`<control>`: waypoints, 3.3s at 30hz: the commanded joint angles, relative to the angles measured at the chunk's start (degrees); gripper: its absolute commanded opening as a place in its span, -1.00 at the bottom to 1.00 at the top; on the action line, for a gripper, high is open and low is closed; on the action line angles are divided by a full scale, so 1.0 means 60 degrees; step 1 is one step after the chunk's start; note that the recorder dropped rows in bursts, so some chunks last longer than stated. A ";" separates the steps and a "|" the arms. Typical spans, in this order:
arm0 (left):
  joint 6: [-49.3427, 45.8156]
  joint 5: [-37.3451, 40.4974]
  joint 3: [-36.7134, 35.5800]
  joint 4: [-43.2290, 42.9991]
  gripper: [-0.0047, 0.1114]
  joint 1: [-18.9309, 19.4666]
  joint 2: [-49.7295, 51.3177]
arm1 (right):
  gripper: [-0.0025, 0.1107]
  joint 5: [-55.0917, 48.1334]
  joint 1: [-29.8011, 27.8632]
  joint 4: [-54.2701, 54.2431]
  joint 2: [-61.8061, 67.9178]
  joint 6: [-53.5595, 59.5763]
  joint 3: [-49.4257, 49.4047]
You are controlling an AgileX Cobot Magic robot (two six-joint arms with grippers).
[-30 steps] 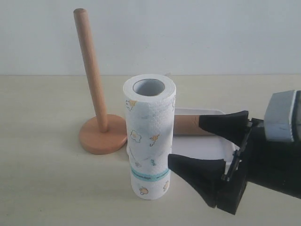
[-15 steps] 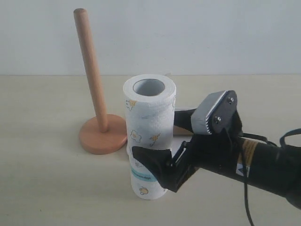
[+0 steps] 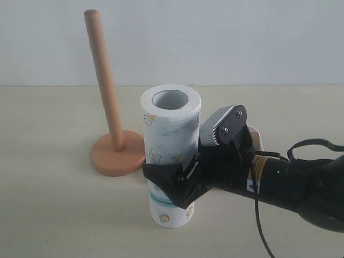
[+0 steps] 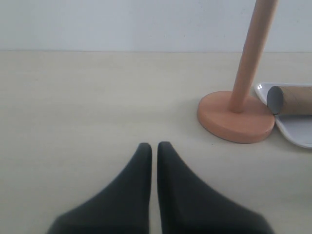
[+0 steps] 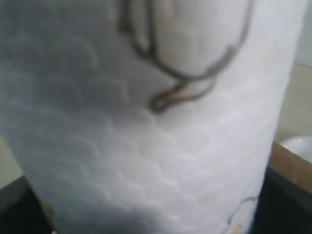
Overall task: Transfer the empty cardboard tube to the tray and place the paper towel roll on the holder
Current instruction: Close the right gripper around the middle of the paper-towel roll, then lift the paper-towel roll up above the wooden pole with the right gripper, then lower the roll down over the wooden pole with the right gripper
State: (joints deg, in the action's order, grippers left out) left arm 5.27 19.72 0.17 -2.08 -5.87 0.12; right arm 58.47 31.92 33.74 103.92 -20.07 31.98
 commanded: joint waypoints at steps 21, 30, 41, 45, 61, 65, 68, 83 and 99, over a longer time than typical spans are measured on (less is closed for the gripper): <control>-0.0047 -0.0039 -0.0028 -0.0064 -0.85 0.0027 -0.0019 | -0.93 -0.1779 0.0011 0.0579 -0.2668 -0.2099 0.0953; -0.0047 -0.0039 -0.0028 -0.0064 -0.85 0.0027 -0.0019 | -0.93 -0.3563 0.0011 0.2099 -0.4337 -0.4445 0.3827; -0.0047 -0.0052 -0.0028 -0.0064 -0.85 0.0027 -0.0019 | -0.93 -0.5445 0.0899 0.2505 -0.3485 -0.5389 0.7875; -0.0047 -0.0052 -0.0028 -0.0064 -0.85 0.0027 -0.0019 | -0.93 -0.6574 0.1560 0.2513 -0.2637 -0.5275 0.9425; -0.0047 -0.0059 -0.0028 -0.0064 -0.85 0.0027 -0.0019 | -0.93 -0.8575 0.1898 0.2554 -0.0352 -0.5167 1.1066; -0.0047 -0.0059 -0.0028 -0.0064 -0.85 0.0027 -0.0019 | -0.93 -0.8596 0.1898 0.2519 -0.0224 -0.5167 1.1066; -0.0047 -0.0059 -0.0028 -0.0064 -0.85 0.0027 -0.0019 | -0.93 -0.8643 0.1898 0.2475 -0.0022 -0.5304 1.1066; -0.0047 -0.0059 -0.0028 -0.0064 -0.85 0.0027 -0.0019 | -0.93 -0.8506 0.1898 0.2475 0.1459 -0.5729 1.0963; -0.0047 -0.0059 -0.0028 -0.0064 -0.85 0.0027 -0.0019 | -0.93 -0.7864 0.1898 0.2475 0.1459 -0.5527 0.9651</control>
State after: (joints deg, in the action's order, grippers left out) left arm 5.27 19.72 0.17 -2.08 -5.87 0.12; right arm 8.92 43.38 48.81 113.18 -53.83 90.54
